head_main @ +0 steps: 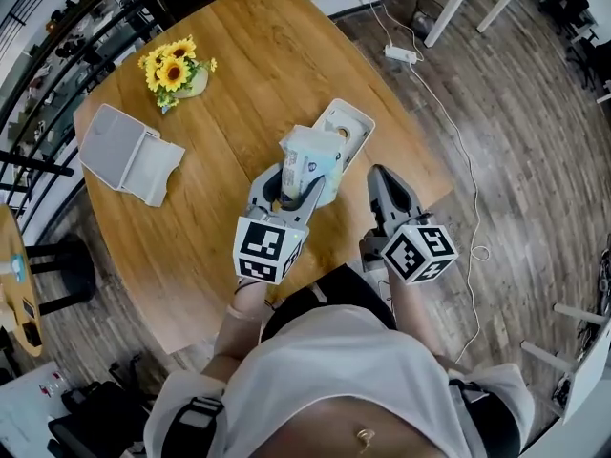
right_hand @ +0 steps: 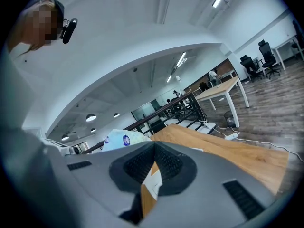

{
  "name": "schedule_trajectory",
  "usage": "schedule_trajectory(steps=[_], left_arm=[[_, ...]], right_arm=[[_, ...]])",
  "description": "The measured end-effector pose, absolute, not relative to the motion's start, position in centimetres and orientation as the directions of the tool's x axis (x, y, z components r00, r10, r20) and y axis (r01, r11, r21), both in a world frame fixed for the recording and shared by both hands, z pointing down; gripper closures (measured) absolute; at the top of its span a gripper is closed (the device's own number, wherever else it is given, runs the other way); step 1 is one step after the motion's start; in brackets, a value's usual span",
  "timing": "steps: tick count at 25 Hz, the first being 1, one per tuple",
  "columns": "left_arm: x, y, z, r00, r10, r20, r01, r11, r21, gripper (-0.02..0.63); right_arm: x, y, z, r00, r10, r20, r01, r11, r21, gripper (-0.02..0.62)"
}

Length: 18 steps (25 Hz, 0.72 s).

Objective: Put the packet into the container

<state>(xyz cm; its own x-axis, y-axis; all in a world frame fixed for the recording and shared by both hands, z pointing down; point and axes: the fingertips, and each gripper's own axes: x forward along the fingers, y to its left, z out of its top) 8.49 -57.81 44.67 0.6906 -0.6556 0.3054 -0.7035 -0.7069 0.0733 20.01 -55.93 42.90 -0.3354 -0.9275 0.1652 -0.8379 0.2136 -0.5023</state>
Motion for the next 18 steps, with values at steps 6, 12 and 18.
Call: schedule_trajectory(steps=[6,12,18], left_arm=[[11.1,-61.3,48.8,0.664,-0.588,0.462,-0.673,-0.739,0.027,0.391],[12.8,-62.9,52.5,0.655,-0.504,0.563,-0.658,-0.747,0.096,0.391],[13.9,-63.8,55.6,0.625,-0.435,0.648,-0.651,-0.748,0.126,0.391]], right_arm=[[21.3,-59.0,44.6,-0.363,-0.912,0.19,-0.825,0.22,-0.52,0.584],[21.8,-61.8,46.2,-0.4,-0.891,0.215,-0.82,0.244,-0.517,0.584],[22.1,-64.1,48.7,-0.416,-0.873,0.253,-0.816,0.236,-0.527,0.584]])
